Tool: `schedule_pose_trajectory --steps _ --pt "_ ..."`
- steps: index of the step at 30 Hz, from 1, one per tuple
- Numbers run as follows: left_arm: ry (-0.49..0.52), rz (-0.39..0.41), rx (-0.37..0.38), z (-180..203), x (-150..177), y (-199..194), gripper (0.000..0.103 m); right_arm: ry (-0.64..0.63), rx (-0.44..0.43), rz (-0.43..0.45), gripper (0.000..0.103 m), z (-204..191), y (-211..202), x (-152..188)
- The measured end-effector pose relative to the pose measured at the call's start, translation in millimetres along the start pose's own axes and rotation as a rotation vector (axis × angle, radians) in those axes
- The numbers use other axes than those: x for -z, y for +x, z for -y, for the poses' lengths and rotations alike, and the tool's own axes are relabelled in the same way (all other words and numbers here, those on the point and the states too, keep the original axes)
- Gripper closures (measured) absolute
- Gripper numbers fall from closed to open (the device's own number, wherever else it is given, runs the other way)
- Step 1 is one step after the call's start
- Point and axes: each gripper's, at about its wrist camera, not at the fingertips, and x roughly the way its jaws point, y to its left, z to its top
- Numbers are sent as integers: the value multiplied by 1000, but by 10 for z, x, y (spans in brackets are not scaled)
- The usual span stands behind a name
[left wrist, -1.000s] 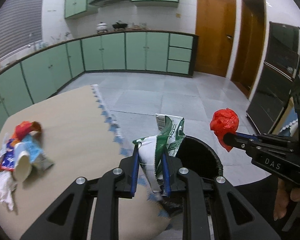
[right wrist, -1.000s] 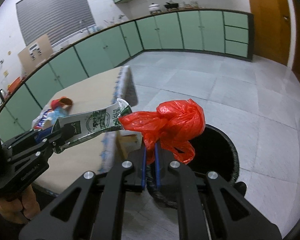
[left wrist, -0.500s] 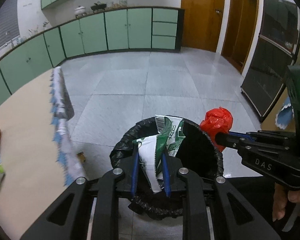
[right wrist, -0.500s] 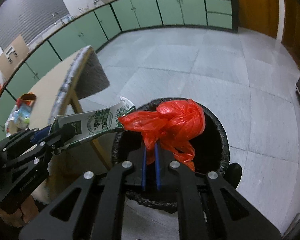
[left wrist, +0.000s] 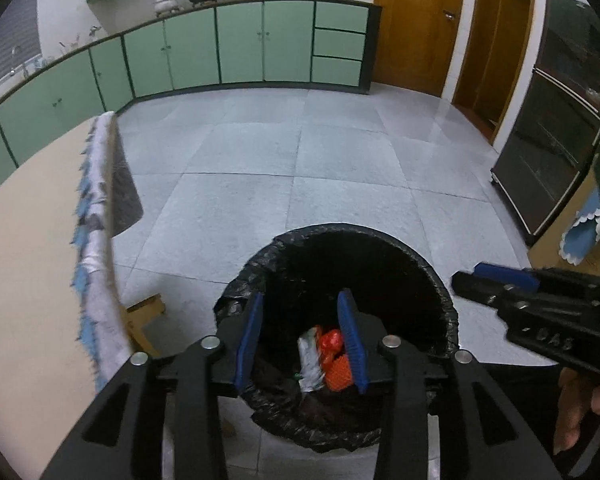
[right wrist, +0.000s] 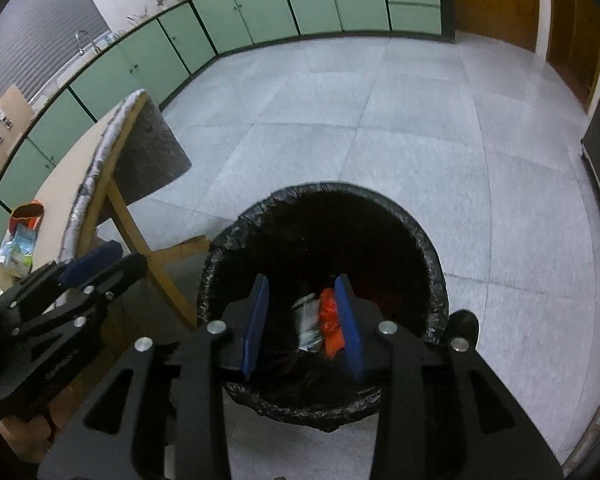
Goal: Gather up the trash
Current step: 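Carry the bag and carton to the black bin and release both, then move both tools back over the remaining trash on the table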
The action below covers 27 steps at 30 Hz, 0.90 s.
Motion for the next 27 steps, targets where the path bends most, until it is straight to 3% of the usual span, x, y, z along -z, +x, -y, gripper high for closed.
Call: schedule_pose_trajectory --steps 5,13,21,27 --pt "-47 58 -47 -272 77 -380 60 -77 -38 56 68 -293 -324 13" --pt "-144 147 -198 -907 349 -1179 53 -221 -122 114 68 -995 -758 90" --pt "-275 189 -389 -1642 941 -2002 52 -366 -252 112 68 -1885 -872 201" --pt "-371 210 -498 -2131 1314 -2389 51 -464 -345 104 68 -2570 -877 286"
